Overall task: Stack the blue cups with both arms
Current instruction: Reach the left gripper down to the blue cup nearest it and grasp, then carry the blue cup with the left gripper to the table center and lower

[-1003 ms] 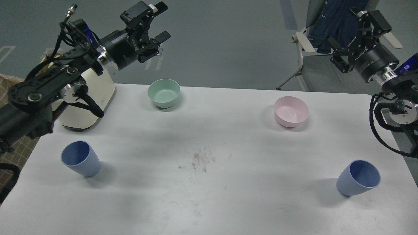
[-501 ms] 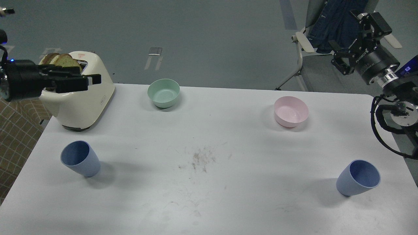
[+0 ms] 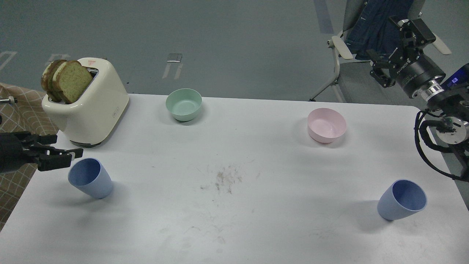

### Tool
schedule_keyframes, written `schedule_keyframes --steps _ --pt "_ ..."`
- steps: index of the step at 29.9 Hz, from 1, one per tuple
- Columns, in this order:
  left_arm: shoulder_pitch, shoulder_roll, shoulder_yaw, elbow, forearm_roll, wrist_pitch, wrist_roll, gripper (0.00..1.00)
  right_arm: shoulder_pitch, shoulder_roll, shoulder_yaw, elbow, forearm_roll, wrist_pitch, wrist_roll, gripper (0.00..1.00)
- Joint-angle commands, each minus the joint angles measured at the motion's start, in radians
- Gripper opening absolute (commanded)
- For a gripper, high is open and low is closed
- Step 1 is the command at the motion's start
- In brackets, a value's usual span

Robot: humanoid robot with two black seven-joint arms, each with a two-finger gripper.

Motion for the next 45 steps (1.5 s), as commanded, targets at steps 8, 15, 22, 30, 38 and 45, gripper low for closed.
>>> schedule_keyframes --steps 8,15,22,30,38,45 --pt "0.006 -0.034 0.065 0.006 -0.021 0.005 0.000 0.96 0.003 0.002 -0.037 0.000 0.000 0.000 0.000 1.00" --pt "0.009 -0.089 0.069 0.063 -0.020 0.034 0.000 0.60 0.003 0.003 -0.038 0.000 0.000 0.000 0.000 1.00" --pt "0.025 -0.095 0.071 0.070 -0.015 0.034 0.000 0.00 0.003 0.003 -0.040 0.000 0.000 0.000 0.000 1.00" --pt "0.023 -0.081 0.068 0.075 -0.007 0.037 0.000 0.00 0.004 0.003 -0.038 0.000 0.000 0.000 0.000 1.00" --pt "-0.049 0.011 0.025 -0.015 -0.004 0.065 0.000 0.00 0.037 0.003 -0.034 0.002 0.002 0.000 0.000 1.00" --pt "-0.323 0.014 0.011 -0.143 -0.003 0.013 0.000 0.00 0.113 0.003 -0.037 0.000 0.003 0.000 0.000 1.00"
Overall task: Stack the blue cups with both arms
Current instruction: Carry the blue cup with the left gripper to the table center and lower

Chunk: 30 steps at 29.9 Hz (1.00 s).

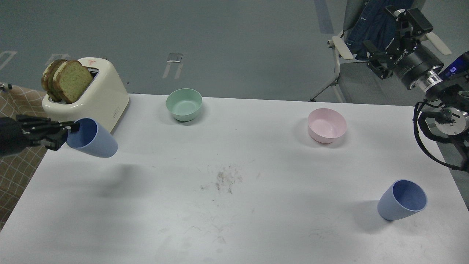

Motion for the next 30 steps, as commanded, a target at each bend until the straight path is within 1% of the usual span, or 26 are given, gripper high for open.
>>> schedule_keyframes --steps 1,2,4,7,8,11,12,14,16,19,22,24,28,30 --pt "-0.141 -0.037 -0.001 -0.058 0.000 -0.072 0.000 0.00 0.046 0.000 -0.002 -0.002 0.000 0.000 0.000 1.00" --pt "-0.166 -0.058 -0.001 -0.064 0.000 -0.095 0.000 0.00 0.052 0.000 -0.002 -0.002 0.000 0.000 0.000 1.00" --pt "-0.251 -0.185 0.000 -0.071 0.000 -0.179 0.000 0.00 0.082 0.001 -0.002 -0.003 -0.001 0.000 0.000 1.00" --pt "-0.298 -0.283 0.002 -0.069 0.003 -0.228 0.000 0.00 0.113 0.002 -0.003 -0.005 -0.001 0.000 0.000 1.00" --pt "-0.304 -0.302 0.002 -0.069 0.005 -0.233 0.000 0.00 0.119 0.003 -0.003 -0.006 0.000 0.000 0.000 1.00" --pt "-0.321 -0.419 0.006 -0.055 0.006 -0.244 0.000 0.00 0.150 0.023 -0.005 -0.023 0.000 0.000 0.000 1.00" --pt "-0.324 -0.489 0.011 -0.037 0.012 -0.252 0.000 0.00 0.158 0.028 -0.005 -0.025 0.000 0.000 0.000 1.00" --pt "-0.321 -0.556 0.011 -0.013 0.026 -0.264 0.000 0.00 0.164 0.031 -0.005 -0.025 0.000 0.000 0.000 1.00" --pt "-0.313 -0.661 0.012 0.024 0.066 -0.290 0.000 0.00 0.176 0.038 -0.008 -0.025 0.000 0.000 0.000 1.00" --pt "-0.307 -0.727 0.020 0.061 0.132 -0.304 0.000 0.00 0.182 0.038 -0.010 -0.025 0.000 0.000 0.000 1.00" --pt "-0.315 -0.785 0.077 0.099 0.213 -0.305 0.000 0.00 0.184 0.041 -0.010 -0.025 0.000 0.000 0.000 1.00" --pt "-0.315 -0.848 0.091 0.142 0.282 -0.302 0.000 0.00 0.179 0.040 -0.010 -0.025 0.000 0.000 0.000 1.00" --pt "-0.308 -0.905 0.101 0.179 0.318 -0.304 0.000 0.00 0.172 0.035 -0.010 -0.025 0.000 0.000 0.000 1.00" --pt "-0.313 -0.925 0.135 0.207 0.345 -0.304 0.000 0.00 0.170 0.038 -0.010 -0.025 0.000 0.000 0.000 1.00"
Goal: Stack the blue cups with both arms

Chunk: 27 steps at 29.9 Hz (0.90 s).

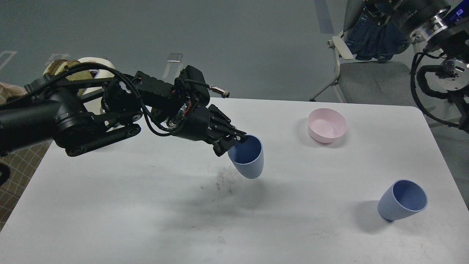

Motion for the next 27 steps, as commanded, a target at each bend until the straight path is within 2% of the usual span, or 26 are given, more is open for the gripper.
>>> schedule_keyframes --steps 1,8,17,18,19,20,23,24,26,27 --pt "-0.001 -0.036 0.038 0.040 0.040 0.000 0.000 0.00 -0.003 0.002 0.000 0.000 0.000 0.000 0.000 1.00" --pt "0.006 -0.084 0.075 0.098 0.072 0.000 0.000 0.00 -0.002 0.000 0.000 0.003 0.000 0.000 0.000 1.00" --pt "0.008 -0.090 0.088 0.099 0.069 0.000 0.000 0.00 -0.009 -0.004 0.000 0.003 0.000 0.000 0.000 1.00" --pt "0.009 -0.090 0.088 0.099 0.069 0.000 0.000 0.05 -0.009 -0.005 0.000 0.003 0.000 0.000 0.000 1.00" --pt "0.010 -0.090 0.086 0.099 0.064 0.000 0.000 0.15 -0.009 -0.006 0.000 0.005 0.000 0.000 0.000 1.00" --pt "0.010 -0.090 0.086 0.099 0.060 0.000 0.000 0.31 -0.009 -0.006 0.000 0.003 0.000 0.000 0.000 1.00" --pt "0.010 -0.090 0.083 0.099 0.058 0.000 0.000 0.60 -0.009 -0.008 0.000 0.003 0.000 0.000 0.000 1.00" --pt "0.011 -0.090 0.083 0.099 0.057 0.000 0.000 0.65 -0.009 -0.008 0.000 0.003 0.000 0.000 0.000 1.00" --pt "0.010 -0.088 0.077 0.095 0.055 0.000 0.000 0.88 -0.011 -0.009 0.000 0.001 0.000 0.000 0.000 1.00" --pt "0.008 -0.085 0.077 0.091 0.052 0.000 0.000 0.91 -0.011 -0.014 0.000 0.001 0.000 0.000 0.000 1.00"
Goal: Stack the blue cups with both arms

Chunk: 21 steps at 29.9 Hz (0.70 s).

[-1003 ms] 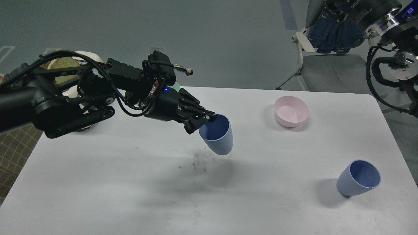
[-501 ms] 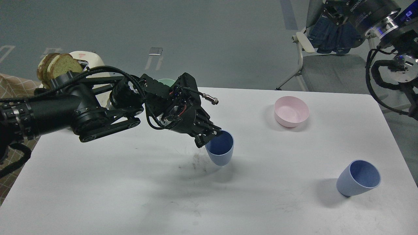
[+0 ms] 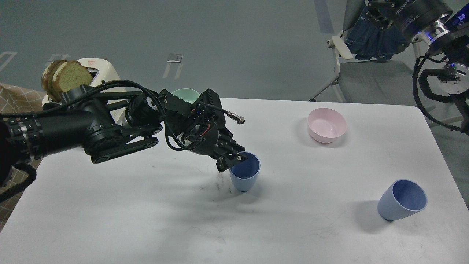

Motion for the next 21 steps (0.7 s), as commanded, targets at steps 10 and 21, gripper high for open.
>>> schedule_keyframes --steps 10,21 --pt "-0.100 0.115 -0.202 -0.009 -0.464 -0.002 0.000 0.96 0.036 -0.211 -0.176 0.147 -0.138 0.000 0.000 1.00" --pt "-0.036 0.161 -0.269 0.099 -0.985 0.047 0.000 0.96 -0.079 -0.739 -0.230 0.601 -0.595 0.000 0.000 1.00"
